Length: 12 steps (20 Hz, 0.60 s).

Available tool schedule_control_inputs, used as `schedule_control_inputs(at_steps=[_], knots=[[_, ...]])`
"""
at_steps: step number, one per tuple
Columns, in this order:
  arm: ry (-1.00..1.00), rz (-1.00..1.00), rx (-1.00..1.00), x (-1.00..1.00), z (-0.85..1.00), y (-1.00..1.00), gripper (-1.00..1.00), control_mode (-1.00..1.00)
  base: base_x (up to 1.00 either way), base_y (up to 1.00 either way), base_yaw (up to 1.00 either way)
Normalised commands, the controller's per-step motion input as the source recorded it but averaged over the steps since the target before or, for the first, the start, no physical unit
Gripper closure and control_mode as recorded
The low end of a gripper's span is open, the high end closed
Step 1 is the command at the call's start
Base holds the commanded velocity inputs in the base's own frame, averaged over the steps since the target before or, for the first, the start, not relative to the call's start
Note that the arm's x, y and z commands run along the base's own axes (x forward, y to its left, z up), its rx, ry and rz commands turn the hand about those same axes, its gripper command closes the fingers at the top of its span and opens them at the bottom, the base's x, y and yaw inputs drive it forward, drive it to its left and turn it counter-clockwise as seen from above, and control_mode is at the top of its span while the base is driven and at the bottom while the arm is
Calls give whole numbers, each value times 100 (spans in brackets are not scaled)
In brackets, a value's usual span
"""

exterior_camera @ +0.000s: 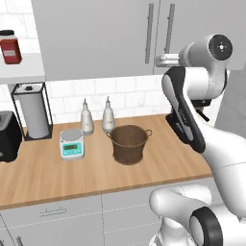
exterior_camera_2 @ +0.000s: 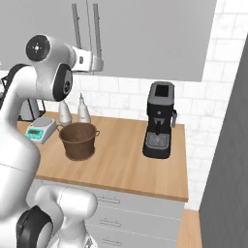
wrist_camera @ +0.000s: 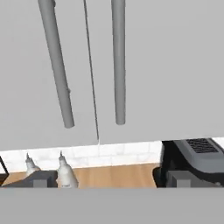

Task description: Open the cabinet, pick up the bread from the cabinet and place it in the basket. Then move the basket to the dining counter.

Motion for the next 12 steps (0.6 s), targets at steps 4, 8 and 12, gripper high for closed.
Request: schedule_control_inputs(at_steps=[4, 8, 12], knots=[[0, 0, 21, 63, 13, -12, -100, -100, 0, 0, 0], [0, 0, 8, 65, 6, 0, -100, -100, 0, 0, 0], [-1, 0, 2, 65, 0, -2, -100, -100, 0, 0, 0]])
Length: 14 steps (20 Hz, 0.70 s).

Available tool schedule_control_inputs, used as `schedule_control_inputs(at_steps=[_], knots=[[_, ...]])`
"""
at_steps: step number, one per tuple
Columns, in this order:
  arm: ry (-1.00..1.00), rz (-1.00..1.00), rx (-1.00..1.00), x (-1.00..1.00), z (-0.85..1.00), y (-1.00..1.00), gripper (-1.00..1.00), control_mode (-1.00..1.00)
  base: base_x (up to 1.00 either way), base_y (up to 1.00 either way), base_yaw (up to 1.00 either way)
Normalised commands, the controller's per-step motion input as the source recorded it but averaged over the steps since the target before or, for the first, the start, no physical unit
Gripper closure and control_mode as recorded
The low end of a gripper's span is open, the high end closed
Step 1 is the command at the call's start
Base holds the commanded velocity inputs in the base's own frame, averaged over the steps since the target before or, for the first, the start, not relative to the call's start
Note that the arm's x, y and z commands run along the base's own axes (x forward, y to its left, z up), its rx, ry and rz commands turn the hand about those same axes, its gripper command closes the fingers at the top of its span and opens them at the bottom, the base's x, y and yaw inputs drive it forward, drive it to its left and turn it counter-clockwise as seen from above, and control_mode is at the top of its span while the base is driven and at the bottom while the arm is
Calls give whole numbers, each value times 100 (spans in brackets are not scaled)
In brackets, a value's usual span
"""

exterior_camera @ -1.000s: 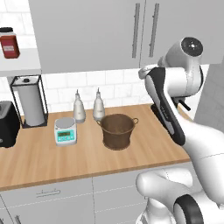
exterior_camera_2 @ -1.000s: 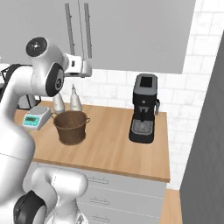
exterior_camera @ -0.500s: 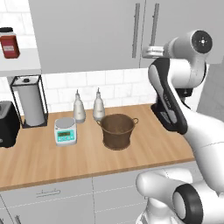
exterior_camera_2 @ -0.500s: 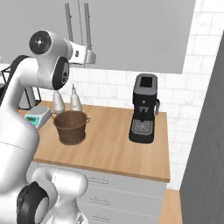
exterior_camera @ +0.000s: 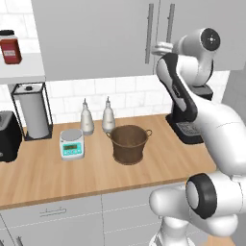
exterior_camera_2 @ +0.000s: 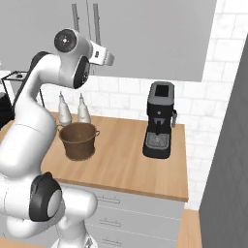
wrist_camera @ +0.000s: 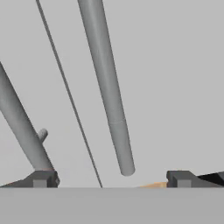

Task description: Open the cabinet, pick up the bread from the cabinet and place it in the basket. Then move the basket to the dining counter.

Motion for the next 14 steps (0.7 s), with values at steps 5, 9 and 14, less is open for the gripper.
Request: schedule_control_inputs(at_steps=[5, 9, 14], knots=[[-3, 0, 0, 68, 0, -3, -100, -100, 0, 0, 0], [-1, 0, 0, 72, -3, -4, -100, -100, 0, 0, 0], [0, 0, 0, 79, -12, -2, 100, -100, 0, 0, 0]])
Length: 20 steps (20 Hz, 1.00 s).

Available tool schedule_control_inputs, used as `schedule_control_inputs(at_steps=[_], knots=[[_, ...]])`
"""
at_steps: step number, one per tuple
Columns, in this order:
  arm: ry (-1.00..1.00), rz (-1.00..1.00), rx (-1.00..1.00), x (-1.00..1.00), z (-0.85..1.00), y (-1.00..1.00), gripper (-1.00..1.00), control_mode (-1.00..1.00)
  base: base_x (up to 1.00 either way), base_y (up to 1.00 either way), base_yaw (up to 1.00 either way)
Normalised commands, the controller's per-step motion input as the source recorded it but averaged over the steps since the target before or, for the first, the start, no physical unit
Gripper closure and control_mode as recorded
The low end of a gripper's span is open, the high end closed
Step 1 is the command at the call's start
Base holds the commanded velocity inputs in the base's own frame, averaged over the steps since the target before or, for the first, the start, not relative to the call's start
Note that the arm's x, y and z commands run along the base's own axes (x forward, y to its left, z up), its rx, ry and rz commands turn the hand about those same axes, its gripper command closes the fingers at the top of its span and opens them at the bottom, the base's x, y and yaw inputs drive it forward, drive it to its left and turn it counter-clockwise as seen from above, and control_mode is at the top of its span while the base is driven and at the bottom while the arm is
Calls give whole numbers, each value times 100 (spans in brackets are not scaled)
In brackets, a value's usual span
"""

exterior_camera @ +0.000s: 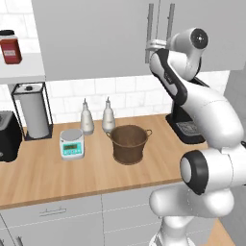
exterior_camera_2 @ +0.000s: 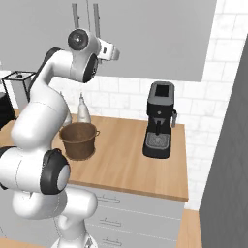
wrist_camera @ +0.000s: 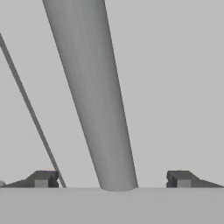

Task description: Open the cabinet, pick up the bread from the cabinet and place it in the basket. Then move the basket to the dining counter.

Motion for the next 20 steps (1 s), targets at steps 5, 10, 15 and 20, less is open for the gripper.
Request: schedule_control_inputs(at_steps=[5, 10, 15, 20], knots=[[-1, 0, 0, -2, -2, -24, 100, -100, 0, 0, 0], [-2, 0, 0, -60, 4, -37, 100, -100, 0, 0, 0], [0, 0, 3, -90, 7, -49, 100, -100, 0, 0, 0], [0, -1, 5, -97, 5, -56, 100, -100, 0, 0, 0]])
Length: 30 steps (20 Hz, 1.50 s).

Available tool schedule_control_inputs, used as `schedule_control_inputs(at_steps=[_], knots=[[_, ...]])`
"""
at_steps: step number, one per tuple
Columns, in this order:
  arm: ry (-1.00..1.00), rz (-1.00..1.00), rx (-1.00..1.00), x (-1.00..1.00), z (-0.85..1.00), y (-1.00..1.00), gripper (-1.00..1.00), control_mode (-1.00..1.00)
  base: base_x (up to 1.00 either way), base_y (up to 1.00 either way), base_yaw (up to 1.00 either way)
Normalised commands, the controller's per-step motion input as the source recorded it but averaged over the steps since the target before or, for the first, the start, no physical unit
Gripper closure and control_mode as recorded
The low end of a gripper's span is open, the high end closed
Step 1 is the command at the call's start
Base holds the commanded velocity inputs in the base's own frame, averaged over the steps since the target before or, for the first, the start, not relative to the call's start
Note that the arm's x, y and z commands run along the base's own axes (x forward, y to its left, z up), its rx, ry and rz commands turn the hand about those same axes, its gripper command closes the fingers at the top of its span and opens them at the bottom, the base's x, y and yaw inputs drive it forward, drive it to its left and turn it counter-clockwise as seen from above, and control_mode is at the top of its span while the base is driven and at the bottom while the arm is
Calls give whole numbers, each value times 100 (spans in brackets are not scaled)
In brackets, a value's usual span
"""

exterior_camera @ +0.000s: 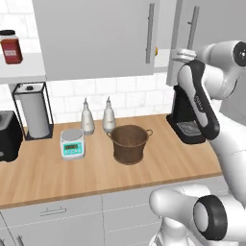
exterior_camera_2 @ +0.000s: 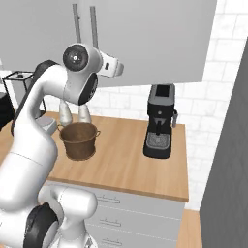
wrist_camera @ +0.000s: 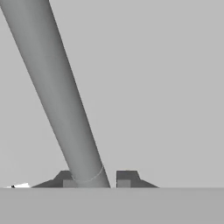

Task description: Open the cabinet, pick up the bread from the cabinet and place it in the basket. Then move the basket to the dining counter.

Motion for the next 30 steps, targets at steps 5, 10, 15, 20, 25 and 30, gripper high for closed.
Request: schedule_control_inputs(at_steps=[5, 10, 15, 20, 25, 30], knots=[[0, -3, 5, -99, 4, -63, 100, -100, 0, 0, 0], [1, -1, 3, -99, 0, -61, -100, -100, 0, 0, 0], [8, 0, -5, -96, 0, 0, -100, -100, 0, 0, 0], [6, 2, -65, -89, 0, 100, -100, -100, 0, 0, 0], [20, 0, -73, 48, 0, 100, -100, -100, 0, 0, 0], [10, 0, -46, 100, 1, 64, -100, -100, 0, 0, 0]])
